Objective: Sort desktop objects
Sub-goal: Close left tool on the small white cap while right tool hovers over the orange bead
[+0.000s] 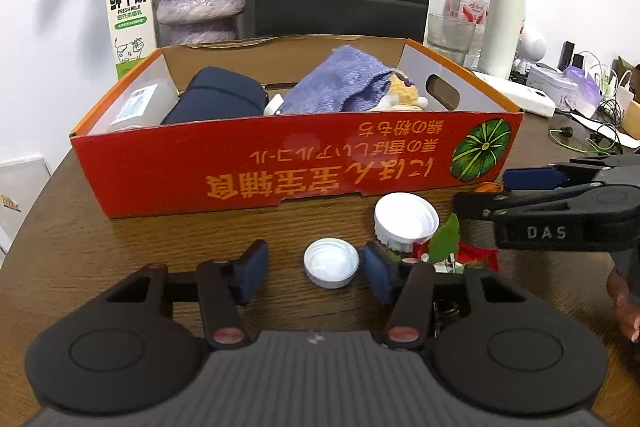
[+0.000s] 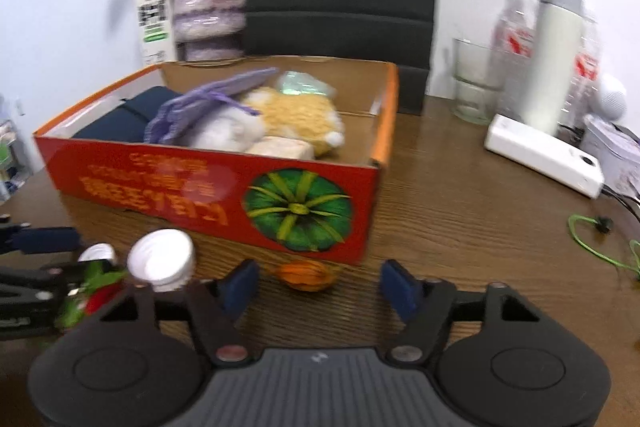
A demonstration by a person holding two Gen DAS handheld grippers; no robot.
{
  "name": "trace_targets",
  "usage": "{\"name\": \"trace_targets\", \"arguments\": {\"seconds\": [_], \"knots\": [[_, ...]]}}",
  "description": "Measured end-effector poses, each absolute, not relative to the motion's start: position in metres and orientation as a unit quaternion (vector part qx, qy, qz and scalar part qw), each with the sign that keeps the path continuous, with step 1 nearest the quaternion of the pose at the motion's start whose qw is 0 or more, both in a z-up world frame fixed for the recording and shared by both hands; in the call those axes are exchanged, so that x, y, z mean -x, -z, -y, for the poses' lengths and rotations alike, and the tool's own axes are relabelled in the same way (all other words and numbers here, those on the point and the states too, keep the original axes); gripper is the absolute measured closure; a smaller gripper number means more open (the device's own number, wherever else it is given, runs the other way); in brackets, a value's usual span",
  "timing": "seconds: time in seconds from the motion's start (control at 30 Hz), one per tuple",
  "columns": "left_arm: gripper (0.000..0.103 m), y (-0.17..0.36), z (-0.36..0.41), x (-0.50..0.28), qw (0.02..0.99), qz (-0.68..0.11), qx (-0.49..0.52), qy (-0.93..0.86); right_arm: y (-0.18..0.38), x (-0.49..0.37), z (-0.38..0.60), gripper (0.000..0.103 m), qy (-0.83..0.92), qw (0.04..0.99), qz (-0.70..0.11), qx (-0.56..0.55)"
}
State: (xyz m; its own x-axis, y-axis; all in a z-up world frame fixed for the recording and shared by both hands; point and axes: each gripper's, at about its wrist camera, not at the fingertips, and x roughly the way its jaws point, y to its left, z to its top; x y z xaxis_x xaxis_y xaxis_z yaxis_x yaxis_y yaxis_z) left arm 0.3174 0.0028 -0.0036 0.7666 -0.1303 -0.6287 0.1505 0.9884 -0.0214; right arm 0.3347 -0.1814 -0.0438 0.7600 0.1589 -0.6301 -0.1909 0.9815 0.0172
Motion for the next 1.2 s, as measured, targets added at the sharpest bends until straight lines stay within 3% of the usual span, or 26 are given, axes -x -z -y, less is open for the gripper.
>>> {"name": "trace_targets", "arguments": {"seconds": [0.13,0.23,0.4,1.2], "knots": [[0.067,0.003,-0.002,-0.317,0.940,-0.332,-0.019,0.080,0.044,-0.335,0.179,0.040,-0.097,0.939,-0.329,0.023],[0.071,0.003,-0.001,-0.318,0.939,-0.332,-0.021,0.083,0.043,-0.337,0.180,0.043,-0.092,0.941,-0.326,0.020],[0.071,0.004,0.000,-0.316,0.940,-0.330,-0.022,0.083,0.043,-0.336,0.183,0.060,-0.095,0.942,-0.322,0.019],[0.073,-0.001,-0.004,-0.312,0.947,-0.314,-0.020,0.070,0.039,-0.325,0.179,0.061,-0.111,0.946,-0.304,0.031]]}}
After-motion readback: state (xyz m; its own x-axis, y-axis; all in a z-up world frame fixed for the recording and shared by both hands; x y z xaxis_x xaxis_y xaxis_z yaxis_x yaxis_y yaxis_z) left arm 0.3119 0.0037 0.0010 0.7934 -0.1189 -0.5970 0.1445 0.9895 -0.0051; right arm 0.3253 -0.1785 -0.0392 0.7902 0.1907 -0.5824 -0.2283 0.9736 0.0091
